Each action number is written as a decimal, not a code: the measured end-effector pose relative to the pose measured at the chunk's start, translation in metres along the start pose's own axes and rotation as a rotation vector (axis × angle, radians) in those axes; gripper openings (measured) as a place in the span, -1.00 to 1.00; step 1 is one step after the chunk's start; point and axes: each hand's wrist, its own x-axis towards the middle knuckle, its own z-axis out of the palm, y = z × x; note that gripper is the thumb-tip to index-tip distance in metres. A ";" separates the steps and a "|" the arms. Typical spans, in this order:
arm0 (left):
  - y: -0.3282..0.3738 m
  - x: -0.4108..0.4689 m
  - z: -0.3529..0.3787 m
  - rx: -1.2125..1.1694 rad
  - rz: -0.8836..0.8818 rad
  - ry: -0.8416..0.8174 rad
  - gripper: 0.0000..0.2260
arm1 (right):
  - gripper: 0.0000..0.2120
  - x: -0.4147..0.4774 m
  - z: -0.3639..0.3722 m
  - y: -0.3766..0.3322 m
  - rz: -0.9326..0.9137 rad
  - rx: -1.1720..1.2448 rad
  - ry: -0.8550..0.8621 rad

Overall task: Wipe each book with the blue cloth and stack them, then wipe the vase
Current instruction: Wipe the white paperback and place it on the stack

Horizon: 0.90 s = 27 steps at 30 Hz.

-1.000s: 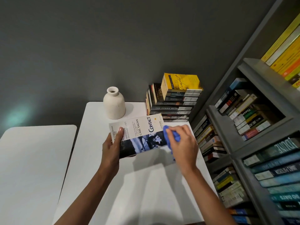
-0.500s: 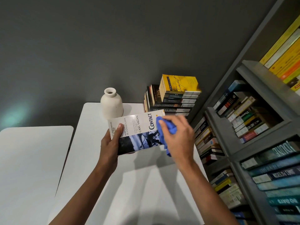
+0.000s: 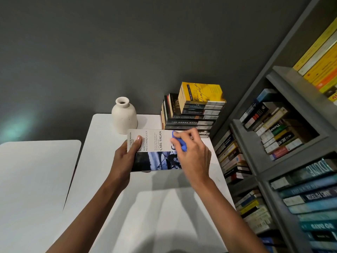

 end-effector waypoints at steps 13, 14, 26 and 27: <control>-0.001 0.003 -0.004 0.009 -0.027 -0.002 -0.73 | -0.87 -0.009 0.002 0.013 0.001 0.065 -0.085; -0.003 0.003 -0.006 0.008 -0.029 -0.003 -0.73 | -0.87 -0.008 -0.002 0.020 0.031 0.058 -0.078; -0.003 0.006 -0.005 -0.011 -0.005 0.019 -0.78 | -0.90 -0.004 -0.008 0.021 0.042 0.011 -0.077; -0.004 0.005 -0.005 -0.007 -0.004 0.014 -0.78 | -0.90 0.000 -0.008 0.023 0.079 -0.005 -0.046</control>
